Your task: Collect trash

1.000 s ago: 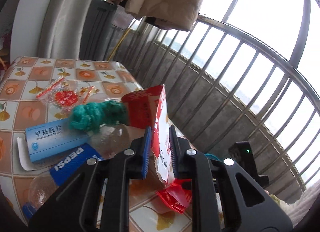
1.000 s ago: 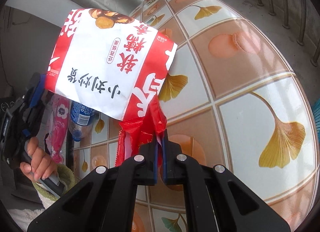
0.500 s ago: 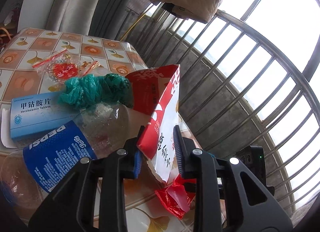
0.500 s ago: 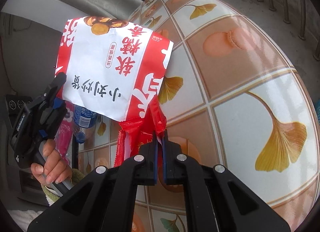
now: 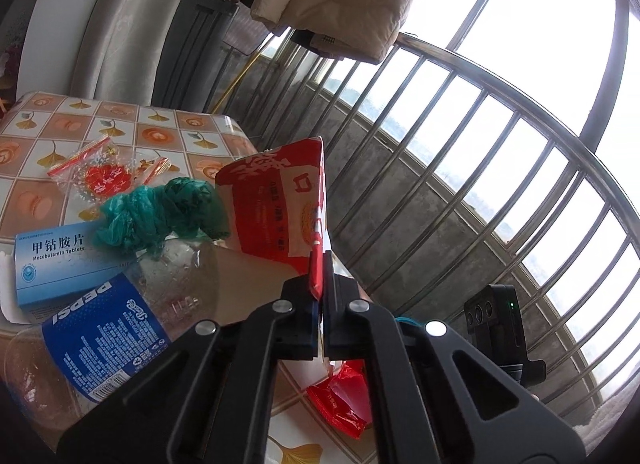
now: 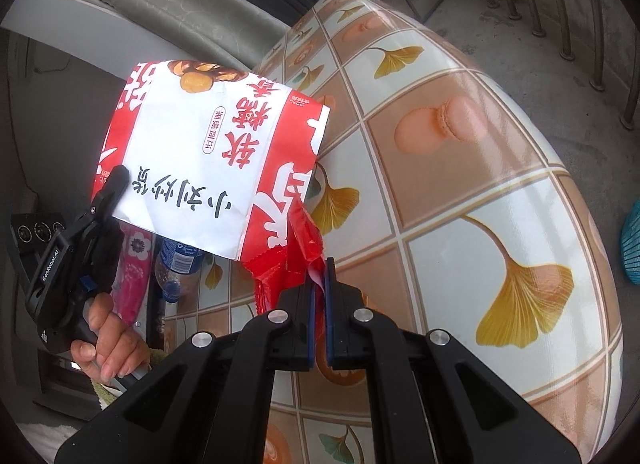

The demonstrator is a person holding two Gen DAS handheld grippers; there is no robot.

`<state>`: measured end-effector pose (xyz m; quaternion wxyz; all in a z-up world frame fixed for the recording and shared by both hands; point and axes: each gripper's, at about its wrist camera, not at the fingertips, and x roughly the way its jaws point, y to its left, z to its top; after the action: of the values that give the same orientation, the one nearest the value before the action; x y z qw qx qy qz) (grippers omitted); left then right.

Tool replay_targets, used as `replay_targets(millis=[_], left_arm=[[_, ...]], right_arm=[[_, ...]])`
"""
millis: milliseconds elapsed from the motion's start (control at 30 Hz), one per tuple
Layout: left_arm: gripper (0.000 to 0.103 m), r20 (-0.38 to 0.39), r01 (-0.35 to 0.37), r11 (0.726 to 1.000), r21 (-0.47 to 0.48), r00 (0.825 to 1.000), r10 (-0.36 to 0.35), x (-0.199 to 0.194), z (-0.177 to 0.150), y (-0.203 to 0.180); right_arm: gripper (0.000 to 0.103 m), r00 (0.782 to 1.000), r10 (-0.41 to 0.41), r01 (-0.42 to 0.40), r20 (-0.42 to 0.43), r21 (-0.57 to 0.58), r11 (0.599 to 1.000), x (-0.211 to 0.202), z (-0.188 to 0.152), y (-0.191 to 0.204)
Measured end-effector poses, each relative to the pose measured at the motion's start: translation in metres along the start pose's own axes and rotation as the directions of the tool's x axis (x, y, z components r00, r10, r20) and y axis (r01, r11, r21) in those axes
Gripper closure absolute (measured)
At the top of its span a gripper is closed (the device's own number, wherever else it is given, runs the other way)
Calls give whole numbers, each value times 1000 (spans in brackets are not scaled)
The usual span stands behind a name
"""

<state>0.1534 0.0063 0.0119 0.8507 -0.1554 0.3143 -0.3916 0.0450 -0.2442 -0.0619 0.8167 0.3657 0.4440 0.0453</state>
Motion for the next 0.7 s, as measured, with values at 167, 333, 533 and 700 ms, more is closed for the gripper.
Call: replay_targets(millis=[167,333,533,700], left_arm=[[103,35,25,998,56,999,-27,-8,2,-17],[103,59,52,995,87,997,-57,-16,2,-31],[103,86,66,992,107,993,-75,-29,3,-41],[103,105,71,989,133,991,-85,-40,4,-53]], right_arm=[[99,999,-2,2,38,-1,1000,-12,1,4],[99,997,-7,7,79,0,1000,-24,5,5],[99,991,-11,11,132,-2,1000,-43,6,6],[99,984,-12,12,176,2,1000,-61,4,2]])
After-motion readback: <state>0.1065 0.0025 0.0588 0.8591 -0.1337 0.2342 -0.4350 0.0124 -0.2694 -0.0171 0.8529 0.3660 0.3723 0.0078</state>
